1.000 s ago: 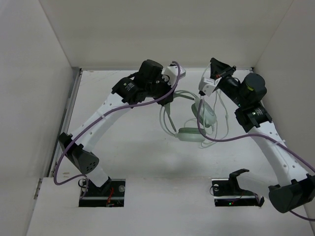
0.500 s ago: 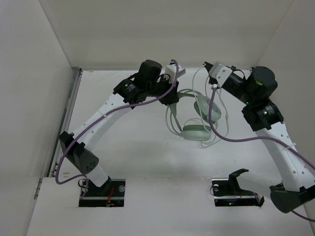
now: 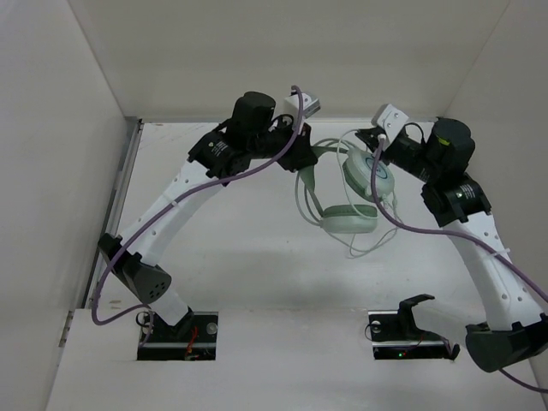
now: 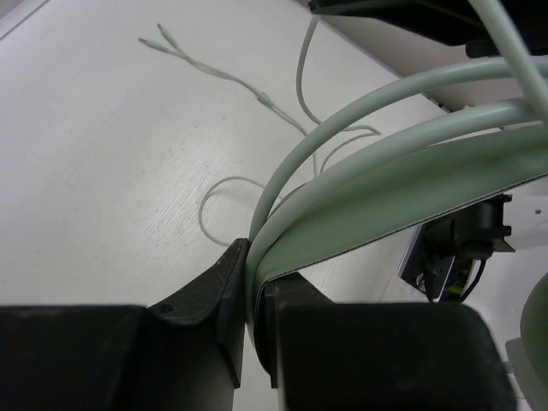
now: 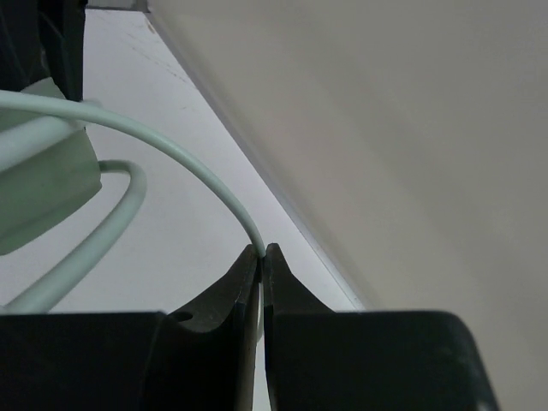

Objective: Wrap the headphones

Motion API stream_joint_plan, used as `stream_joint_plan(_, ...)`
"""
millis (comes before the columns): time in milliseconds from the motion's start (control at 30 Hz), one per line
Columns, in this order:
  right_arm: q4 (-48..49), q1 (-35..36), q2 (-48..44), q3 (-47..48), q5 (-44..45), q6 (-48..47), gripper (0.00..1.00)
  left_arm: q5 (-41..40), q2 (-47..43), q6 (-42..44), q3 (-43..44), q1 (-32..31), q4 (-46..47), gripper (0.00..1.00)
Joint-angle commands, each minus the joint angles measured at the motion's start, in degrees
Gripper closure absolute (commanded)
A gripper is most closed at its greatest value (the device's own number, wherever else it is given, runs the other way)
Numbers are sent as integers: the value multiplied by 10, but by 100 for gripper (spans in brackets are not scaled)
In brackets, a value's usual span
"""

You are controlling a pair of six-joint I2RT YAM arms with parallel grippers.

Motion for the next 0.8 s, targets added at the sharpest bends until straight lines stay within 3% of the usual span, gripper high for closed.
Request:
stream_joint_plan(0, 18, -19, -8, 4, -32, 66, 100, 32, -39, -42, 39, 5, 50, 100)
stream_joint_plan(267, 53, -39, -10, 6, -104, 190, 100, 23, -40, -61, 40, 32, 60, 100)
stream_joint_plan(367, 79, -46, -9, 5, -149, 275, 99, 14, -32, -70, 56, 41, 63, 100)
stream_joint_plan(567, 194, -64, -16, -39, -224, 475, 98, -11, -7, -93, 113, 66, 75, 100)
stream_joint_plan(767, 255, -68, -21, -96, -245, 534, 97, -22, 29, -106, 198, 73, 73, 100)
